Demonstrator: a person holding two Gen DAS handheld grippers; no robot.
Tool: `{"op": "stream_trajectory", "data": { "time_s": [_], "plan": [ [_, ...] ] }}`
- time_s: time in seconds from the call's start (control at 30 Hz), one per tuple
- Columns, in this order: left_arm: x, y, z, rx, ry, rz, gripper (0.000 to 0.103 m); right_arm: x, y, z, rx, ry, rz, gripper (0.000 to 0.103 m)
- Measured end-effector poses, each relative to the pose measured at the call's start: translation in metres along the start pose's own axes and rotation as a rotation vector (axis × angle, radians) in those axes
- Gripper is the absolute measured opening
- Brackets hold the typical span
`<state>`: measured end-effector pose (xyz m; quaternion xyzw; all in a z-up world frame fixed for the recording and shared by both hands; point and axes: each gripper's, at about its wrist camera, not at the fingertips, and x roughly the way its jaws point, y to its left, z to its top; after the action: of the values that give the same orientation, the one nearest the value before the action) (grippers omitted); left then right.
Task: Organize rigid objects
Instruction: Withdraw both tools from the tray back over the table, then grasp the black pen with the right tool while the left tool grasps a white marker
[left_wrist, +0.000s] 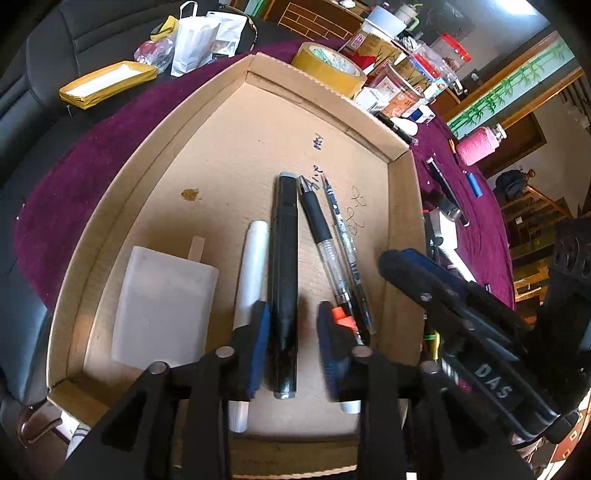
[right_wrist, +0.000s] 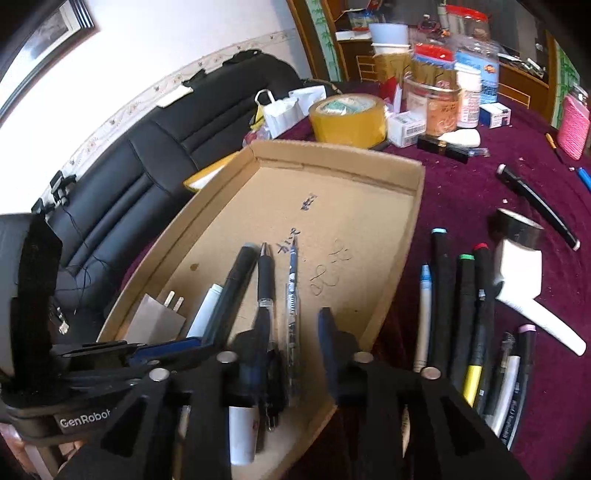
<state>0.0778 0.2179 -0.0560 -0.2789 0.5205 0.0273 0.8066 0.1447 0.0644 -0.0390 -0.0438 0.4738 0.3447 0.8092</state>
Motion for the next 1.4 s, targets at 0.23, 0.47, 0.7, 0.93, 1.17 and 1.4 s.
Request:
{"op": "stream_trajectory", "data": {
  "time_s": [0.23,0.47,0.7,0.93,1.17,1.4],
  "plan": [
    [-0.021,-0.021,-0.015,0.034,-0.093,0.042,0.052,-0.037,-0.023,-0.021,0.065,-0.054,0.076,0.049],
    [-0.030,-0.087,-0.030,0.207,-0.187,0.039,0.068,-0.077,-0.073,-0.054,0.106,-0.094,0.050,0.051],
    [-0.005,-0.139,-0.040,0.298,-0.124,0.008,0.068,-0.125,-0.146,-0.075,0.174,-0.164,-0.033,0.051],
    [0.010,-0.185,-0.042,0.401,-0.114,0.013,0.068,-0.151,-0.225,-0.085,0.286,-0.181,-0.160,0.050],
    [0.029,-0.219,-0.038,0.516,-0.103,0.016,0.071,-0.162,-0.276,-0.093,0.368,-0.190,-0.305,0.050],
    [0.052,-0.243,-0.034,0.630,-0.056,0.028,0.071,-0.155,-0.309,-0.096,0.407,-0.156,-0.375,0.050]
  ]
}}
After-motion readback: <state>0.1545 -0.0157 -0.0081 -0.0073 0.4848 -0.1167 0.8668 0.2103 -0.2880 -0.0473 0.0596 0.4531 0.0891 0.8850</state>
